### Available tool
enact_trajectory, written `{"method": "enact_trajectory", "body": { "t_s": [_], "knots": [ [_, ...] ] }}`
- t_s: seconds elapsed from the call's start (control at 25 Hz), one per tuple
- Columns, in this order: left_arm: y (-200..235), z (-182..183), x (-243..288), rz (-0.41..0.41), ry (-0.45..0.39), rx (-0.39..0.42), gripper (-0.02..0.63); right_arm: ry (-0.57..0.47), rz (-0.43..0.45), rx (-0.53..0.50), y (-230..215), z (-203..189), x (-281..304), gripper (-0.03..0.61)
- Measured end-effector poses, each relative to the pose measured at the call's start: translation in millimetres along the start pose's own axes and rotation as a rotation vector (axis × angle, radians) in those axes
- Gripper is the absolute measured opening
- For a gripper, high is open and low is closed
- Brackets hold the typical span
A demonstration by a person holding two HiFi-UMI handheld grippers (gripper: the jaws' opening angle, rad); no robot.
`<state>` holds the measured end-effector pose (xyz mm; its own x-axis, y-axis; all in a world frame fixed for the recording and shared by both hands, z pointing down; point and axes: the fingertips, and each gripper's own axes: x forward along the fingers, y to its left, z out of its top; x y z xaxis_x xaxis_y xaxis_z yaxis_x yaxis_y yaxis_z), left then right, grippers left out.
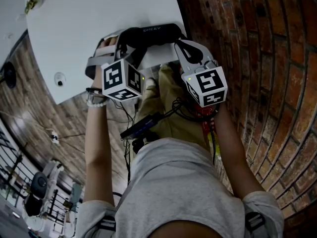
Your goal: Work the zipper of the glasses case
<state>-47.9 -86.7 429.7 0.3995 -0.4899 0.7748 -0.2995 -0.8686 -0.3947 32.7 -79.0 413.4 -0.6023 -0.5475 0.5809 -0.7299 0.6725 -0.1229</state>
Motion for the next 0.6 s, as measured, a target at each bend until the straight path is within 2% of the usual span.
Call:
{"method": "enact_trajectory", "body": {
  "t_s": [0.6],
  "knots": [
    [-0.9, 0.0, 1.2, 0.004, -0.007, 0.007, 0.279, -0.042, 0.005, 0.046, -5.3, 3.5, -5.9, 0.06]
  ]
}}
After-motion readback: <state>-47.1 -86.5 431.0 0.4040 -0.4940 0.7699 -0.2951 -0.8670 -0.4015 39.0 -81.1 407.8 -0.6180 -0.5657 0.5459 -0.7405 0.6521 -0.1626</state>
